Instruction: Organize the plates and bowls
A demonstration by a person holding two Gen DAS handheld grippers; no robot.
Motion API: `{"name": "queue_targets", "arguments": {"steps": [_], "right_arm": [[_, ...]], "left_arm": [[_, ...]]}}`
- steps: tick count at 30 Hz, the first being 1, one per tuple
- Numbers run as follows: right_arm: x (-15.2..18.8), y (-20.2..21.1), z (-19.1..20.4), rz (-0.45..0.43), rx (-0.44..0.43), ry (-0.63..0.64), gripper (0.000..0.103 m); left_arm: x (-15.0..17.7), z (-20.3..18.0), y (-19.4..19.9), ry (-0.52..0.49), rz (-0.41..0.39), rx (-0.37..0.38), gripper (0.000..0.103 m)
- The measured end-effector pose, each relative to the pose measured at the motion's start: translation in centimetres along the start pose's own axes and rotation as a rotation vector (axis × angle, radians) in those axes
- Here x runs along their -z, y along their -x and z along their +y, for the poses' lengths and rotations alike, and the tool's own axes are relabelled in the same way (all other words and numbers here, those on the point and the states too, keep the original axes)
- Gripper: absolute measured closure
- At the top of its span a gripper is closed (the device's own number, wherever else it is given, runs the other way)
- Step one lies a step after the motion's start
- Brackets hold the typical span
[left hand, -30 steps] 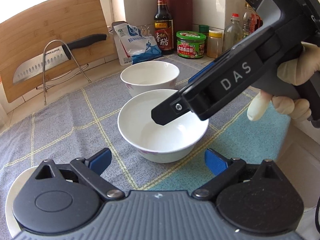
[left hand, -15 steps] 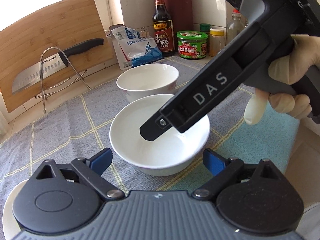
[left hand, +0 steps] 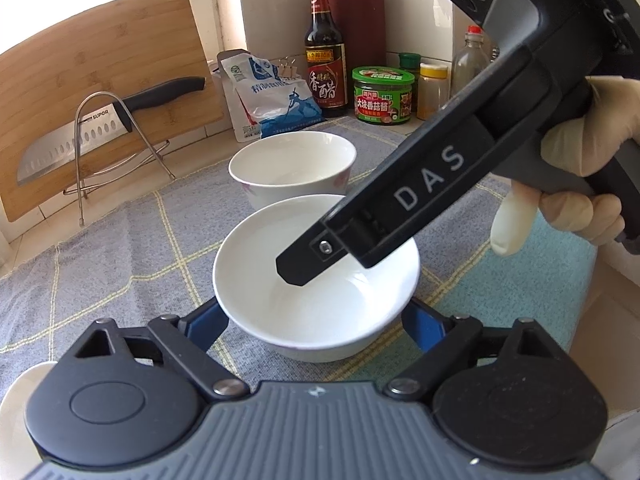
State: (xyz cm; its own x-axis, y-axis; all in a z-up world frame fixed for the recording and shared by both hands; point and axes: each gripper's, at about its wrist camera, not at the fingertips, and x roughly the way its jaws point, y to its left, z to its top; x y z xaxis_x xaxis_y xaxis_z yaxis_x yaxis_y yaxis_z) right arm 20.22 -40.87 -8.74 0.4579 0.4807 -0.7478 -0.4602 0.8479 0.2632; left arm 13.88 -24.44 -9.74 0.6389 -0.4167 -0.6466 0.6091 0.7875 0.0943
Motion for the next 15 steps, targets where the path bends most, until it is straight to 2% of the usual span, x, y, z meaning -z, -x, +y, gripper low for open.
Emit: {"name": "queue_targets", "arguments": {"steps": [15], "right_arm": [[0.09, 0.12, -0.31, -0.002, -0.006, 0.001, 0.028]], "left_arm": [[-0.25, 0.02, -0.27, 0.02, -0.005, 0.006, 0.011]]}}
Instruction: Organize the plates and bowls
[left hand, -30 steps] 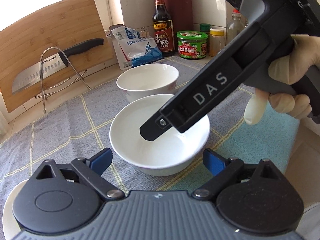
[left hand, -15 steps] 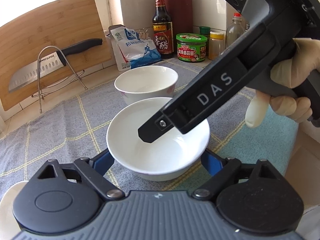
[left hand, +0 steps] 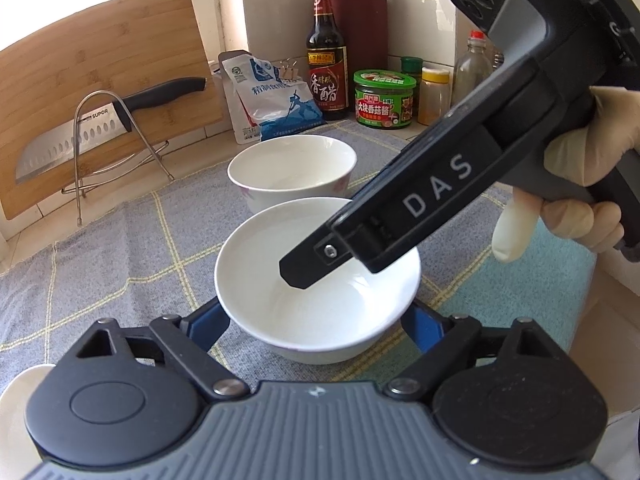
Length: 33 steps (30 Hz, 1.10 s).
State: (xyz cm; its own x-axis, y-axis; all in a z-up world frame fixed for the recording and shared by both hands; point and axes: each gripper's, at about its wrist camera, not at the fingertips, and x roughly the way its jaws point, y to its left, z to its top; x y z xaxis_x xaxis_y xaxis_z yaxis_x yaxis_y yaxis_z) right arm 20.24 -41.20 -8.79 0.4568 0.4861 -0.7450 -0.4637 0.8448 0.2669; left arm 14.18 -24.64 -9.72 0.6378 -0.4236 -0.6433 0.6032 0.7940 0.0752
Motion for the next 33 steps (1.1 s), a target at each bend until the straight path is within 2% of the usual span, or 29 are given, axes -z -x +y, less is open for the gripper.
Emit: {"name": "queue_targets", "arguments": {"steps": [15, 26, 33], "right_arm": [[-0.7, 1.4, 0.6, -0.011, -0.041, -0.028, 0.028], [-1.6, 2.5, 4.6, -0.035, -0.051, 0.009, 0.028], [-2.8, 2.1, 8.1, -0.056, -0.08, 0.057, 0.028]], "left_arm": [[-0.3, 0.0, 1.1, -0.012, 0.013, -0.018, 0.012], [0.1, 1.7, 5.1, 0.008, -0.002, -0.032, 0.012], [1.2, 3.9, 7.9, 0.032, -0.019, -0.068, 0.012]]}}
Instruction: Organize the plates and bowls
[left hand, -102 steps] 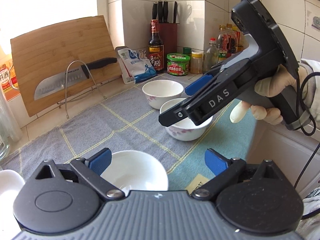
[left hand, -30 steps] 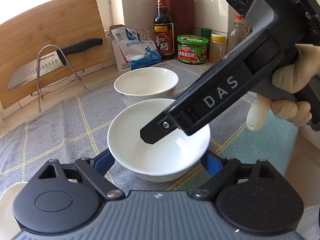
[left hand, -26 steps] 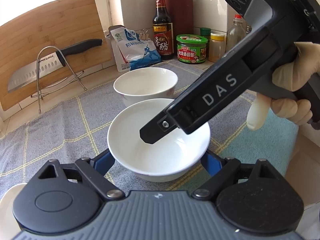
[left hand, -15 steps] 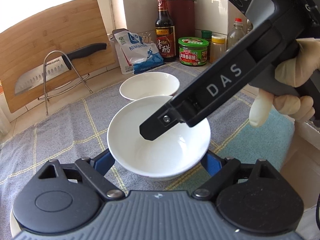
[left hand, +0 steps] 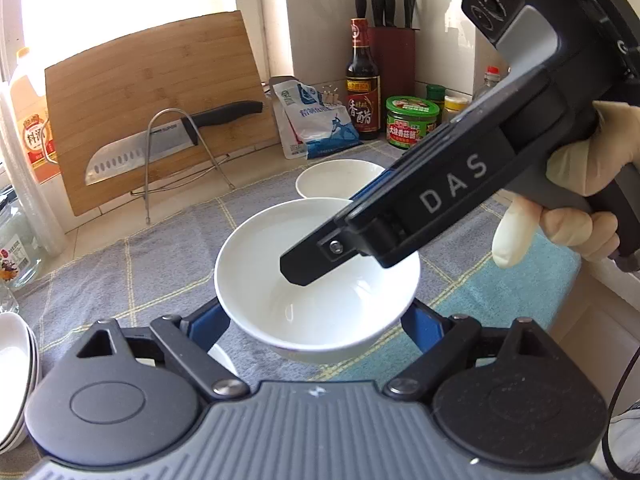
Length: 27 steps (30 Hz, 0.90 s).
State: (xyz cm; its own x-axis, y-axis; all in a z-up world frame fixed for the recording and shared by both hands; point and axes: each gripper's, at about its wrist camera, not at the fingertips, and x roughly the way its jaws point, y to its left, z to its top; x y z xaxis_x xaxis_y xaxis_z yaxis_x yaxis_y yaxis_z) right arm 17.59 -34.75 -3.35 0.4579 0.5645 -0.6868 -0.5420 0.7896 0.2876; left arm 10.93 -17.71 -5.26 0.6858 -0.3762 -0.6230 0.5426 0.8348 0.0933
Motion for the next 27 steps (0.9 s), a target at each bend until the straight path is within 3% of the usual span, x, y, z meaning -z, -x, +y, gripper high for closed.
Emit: {"name": "queue_targets", "arguments": {"steps": [14, 27], "right_arm": [[-2.3, -4.3, 5.8, 0.021, -0.079, 0.078, 0.028], [-3.0, -7.5, 7.6, 0.071, -0.096, 0.089, 0.028]], "left_arm": [[2.4, 4.5, 3.4, 0.063, 0.011, -0.083, 0.012], [3.9, 7.0, 3.7, 0.1, 0.044, -0.099, 0.012]]}}
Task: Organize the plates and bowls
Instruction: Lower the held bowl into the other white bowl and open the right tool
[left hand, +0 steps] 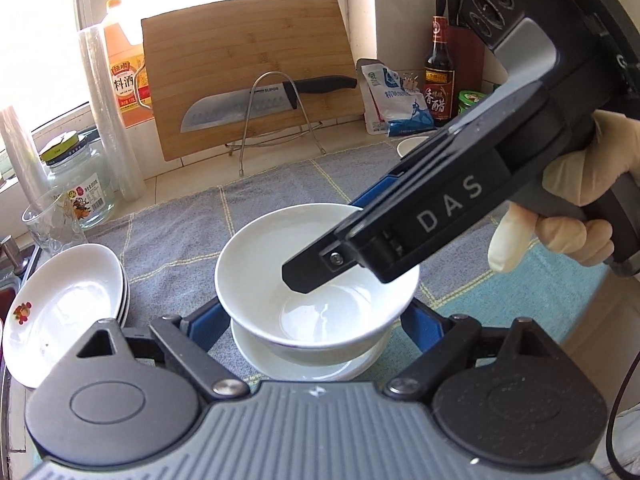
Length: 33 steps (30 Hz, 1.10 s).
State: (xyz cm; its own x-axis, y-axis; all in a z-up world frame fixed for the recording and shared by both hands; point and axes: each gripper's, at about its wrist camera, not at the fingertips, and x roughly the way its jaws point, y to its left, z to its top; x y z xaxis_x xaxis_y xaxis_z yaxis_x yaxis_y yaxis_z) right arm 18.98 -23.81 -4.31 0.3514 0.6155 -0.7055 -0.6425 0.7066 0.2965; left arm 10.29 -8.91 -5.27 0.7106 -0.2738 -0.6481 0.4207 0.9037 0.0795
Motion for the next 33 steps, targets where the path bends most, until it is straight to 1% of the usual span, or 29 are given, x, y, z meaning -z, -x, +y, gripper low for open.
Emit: {"name": "queue_targets", "arguments": {"steps": [5, 29, 31, 33], "right_arm": [[-0.1, -0.7, 0.1, 0.011, -0.001, -0.005, 0.028], [0.2, -1.7, -0.3, 0.037, 0.013, -0.01, 0.028], [0.4, -1.8, -0.2, 0.036, 0.011, -0.008, 0.023], [0.4, -1.6, -0.1, 0.026, 0.016, -0.002, 0.013]], "left_arm": [[0.4, 0.5, -0.5, 0.011, 0.019, 0.004, 0.012], [0.6, 0.6, -1.6, 0.013, 0.045, 0.021, 0.012], [0.7, 0.6, -1.6, 0.019, 0.049, 0.032, 0.01], [0.8, 0.5, -1.7, 0.012, 0.047, 0.029, 0.009]]}}
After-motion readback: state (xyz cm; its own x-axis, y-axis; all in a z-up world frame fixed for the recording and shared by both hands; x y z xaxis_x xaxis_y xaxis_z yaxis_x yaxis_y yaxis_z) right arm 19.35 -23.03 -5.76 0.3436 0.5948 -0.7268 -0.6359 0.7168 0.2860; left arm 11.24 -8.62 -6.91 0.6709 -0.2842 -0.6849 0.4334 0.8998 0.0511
